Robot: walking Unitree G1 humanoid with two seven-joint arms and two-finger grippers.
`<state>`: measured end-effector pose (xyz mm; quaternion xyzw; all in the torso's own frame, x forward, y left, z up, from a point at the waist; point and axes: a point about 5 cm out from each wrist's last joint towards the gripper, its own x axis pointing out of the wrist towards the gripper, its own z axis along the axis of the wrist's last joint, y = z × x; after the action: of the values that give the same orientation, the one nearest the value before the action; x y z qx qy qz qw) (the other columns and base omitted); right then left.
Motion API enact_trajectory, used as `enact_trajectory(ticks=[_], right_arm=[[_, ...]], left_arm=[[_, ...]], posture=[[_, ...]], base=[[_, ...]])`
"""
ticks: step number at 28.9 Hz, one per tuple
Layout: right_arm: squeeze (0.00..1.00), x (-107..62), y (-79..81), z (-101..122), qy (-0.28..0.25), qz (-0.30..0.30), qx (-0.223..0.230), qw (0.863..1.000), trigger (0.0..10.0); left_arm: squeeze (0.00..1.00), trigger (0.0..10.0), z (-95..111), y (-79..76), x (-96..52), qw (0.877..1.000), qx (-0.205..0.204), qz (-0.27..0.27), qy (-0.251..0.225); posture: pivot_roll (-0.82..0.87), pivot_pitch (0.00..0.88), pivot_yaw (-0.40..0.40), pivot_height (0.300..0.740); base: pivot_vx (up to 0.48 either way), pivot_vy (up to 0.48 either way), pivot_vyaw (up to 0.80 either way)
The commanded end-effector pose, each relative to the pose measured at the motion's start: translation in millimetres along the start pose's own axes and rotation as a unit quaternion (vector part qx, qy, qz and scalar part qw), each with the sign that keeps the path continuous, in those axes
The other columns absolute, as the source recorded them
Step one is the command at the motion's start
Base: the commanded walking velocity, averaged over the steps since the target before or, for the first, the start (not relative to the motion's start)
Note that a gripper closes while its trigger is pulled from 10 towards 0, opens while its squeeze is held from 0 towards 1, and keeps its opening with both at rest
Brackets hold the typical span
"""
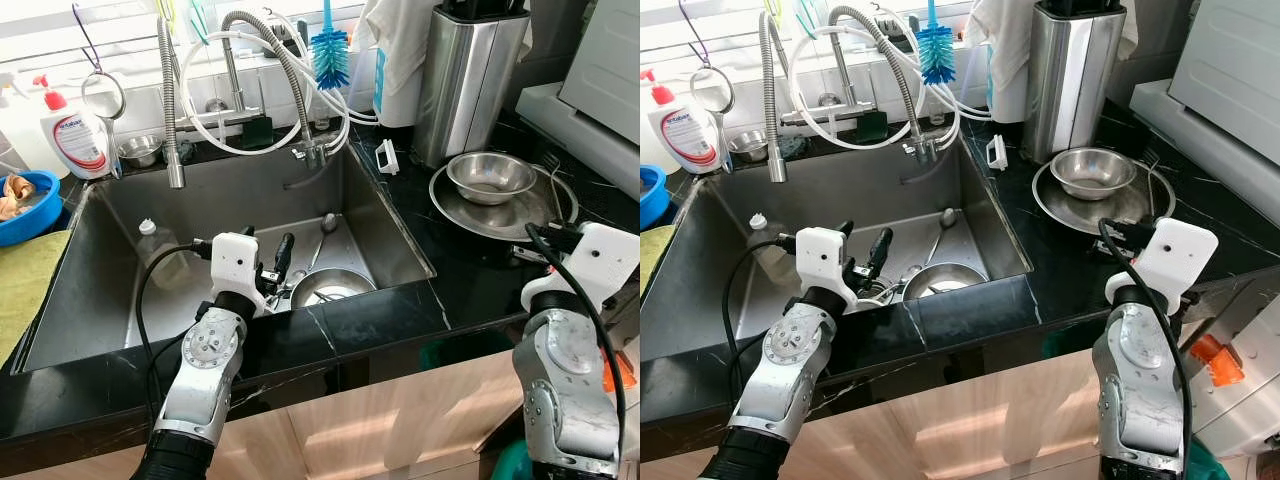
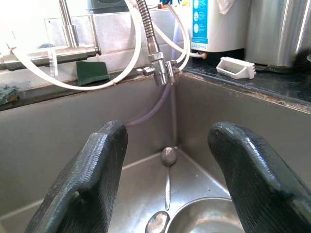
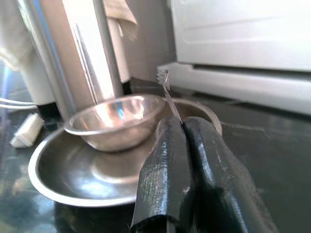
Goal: Kitchen organization
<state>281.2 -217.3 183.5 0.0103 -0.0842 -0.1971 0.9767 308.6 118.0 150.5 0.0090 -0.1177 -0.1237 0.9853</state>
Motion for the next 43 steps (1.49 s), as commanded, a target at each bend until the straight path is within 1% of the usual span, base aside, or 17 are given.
enact_trajectory(ticks=[1, 3, 4, 5, 7, 9, 11, 19, 20, 21, 22, 29, 35, 40, 43], right_arm=[[0.0, 1.5, 9.5, 14, -0.029, 0.038, 0.005, 0.999, 10.0], [0.0, 3.8, 16.9, 19, -0.034, 0.078, -0.008, 0.996, 10.0], [0.0, 6.0, 23.8, 27, -0.045, 0.116, -0.026, 0.992, 10.0], [0.0, 7.5, 27.0, 32, -0.053, 0.134, -0.035, 0.989, 10.0], [0.0, 8.4, 28.5, 35, -0.057, 0.144, -0.04, 0.987, 10.0], [0.0, 11.3, 31.8, 43, -0.065, 0.168, -0.042, 0.983, 10.0], [0.0, 12.4, 32.8, 44, -0.063, 0.179, -0.046, 0.981, 10.0], [0.0, 12.9, 32.6, 45, -0.061, 0.185, -0.048, 0.98, 10.0], [0.0, 5.6, 54.3, 17, 0.02, 0.311, -0.066, 0.948, 10.0], [0.0, 2.5, 59.6, 9, 0.045, 0.345, -0.069, 0.935, 10.0], [0.0, 0.8, 62.3, 5, 0.057, 0.363, -0.069, 0.928, 10.0], [0.0, 0.1, 65.0, 8, 0.055, 0.358, -0.061, 0.93, 10.0], [0.0, -0.3, 66.4, 5, 0.065, 0.369, -0.056, 0.925, 10.0], [0.0, 3.4, 66.1, 1, 0.084, 0.382, -0.039, 0.919, 10.0], [0.0, 6.6, 65.6, 0, 0.095, 0.394, -0.034, 0.914, 10.0]], left_arm=[[0.0, 10.0, 0, 3.7, 1.4, 1.0, 0.008, 0.006, 0.004], [0.0, 10.0, 0, 2.6, 1.5, 1.0, 0.006, 0.006, 0.004], [0.0, 10.0, 0, 1.2, 1.6, 1.0, 0.005, 0.005, 0.004], [0.0, 10.0, 0, 0.3, 1.7, 1.0, 0.003, 0.004, 0.004], [0.0, 10.0, 0, -0.5, 1.4, 1.0, 0.003, 0.004, 0.004], [0.0, 10.0, -1, -0.9, 1.0, 1.0, 0.001, 0.003, 0.004], [0.0, 10.0, -1, -0.9, 0.7, 1.0, 0.001, 0.003, 0.004], [0.0, 10.0, -1, -1.0, 0.7, 1.0, 0.001, 0.004, 0.004], [0.0, 10.0, -1, -0.1, 0.9, 1.0, 0.002, 0.006, 0.002], [0.0, 10.0, -1, 0.2, 1.0, 1.0, 0.002, 0.007, 0.002], [0.0, 10.0, -1, 0.4, 1.1, 1.0, 0.003, 0.007, 0.002], [0.0, 10.0, -2, 0.2, 0.2, 1.0, 0.002, 0.009, 0.004], [0.0, 10.0, -1, -0.2, 0.6, 1.0, 0.002, 0.01, 0.004], [0.0, 10.0, -1, 3.3, 1.3, 1.0, 0.005, 0.013, 0.005], [0.0, 10.0, -1, 3.9, 1.2, 1.0, 0.006, 0.015, 0.005]], posture=[[-0.12, 0.0, 0.083, 0.74], [-0.13, 0.0, 0.085, 0.74], [-0.13, 0.0, 0.085, 0.74], [-0.13, 0.0, 0.085, 0.74], [-0.13, 0.0, 0.084, 0.74], [-0.13, 0.0, 0.082, 0.74], [-0.13, 0.0, 0.082, 0.74], [-0.13, 0.0, 0.082, 0.74], [-0.13, 0.0, 0.078, 0.74], [-0.13, 0.0, 0.077, 0.74], [-0.13, 0.0, 0.077, 0.74], [-0.13, 0.0, 0.075, 0.74], [-0.13, 0.0, 0.073, 0.74], [-0.13, 0.0, 0.072, 0.74], [-0.12, 0.0, 0.071, 0.74]], base=[[0.0, 0.0, 0.0], [0.0, 0.0, 0.0], [0.0, 0.0, 0.0], [0.0, 0.0, 0.0], [0.0, 0.0, 0.0], [0.0, 0.0, 0.0], [0.0, 0.0, 0.0], [0.0, 0.0, 0.0], [0.0, 0.0, 0.0], [0.0, 0.0, 0.0], [0.0, 0.0, 0.0], [0.0, 0.0, 0.0], [0.0, 0.0, 0.0], [0.0, 0.0, 0.0], [0.0, 0.0, 0.0]])
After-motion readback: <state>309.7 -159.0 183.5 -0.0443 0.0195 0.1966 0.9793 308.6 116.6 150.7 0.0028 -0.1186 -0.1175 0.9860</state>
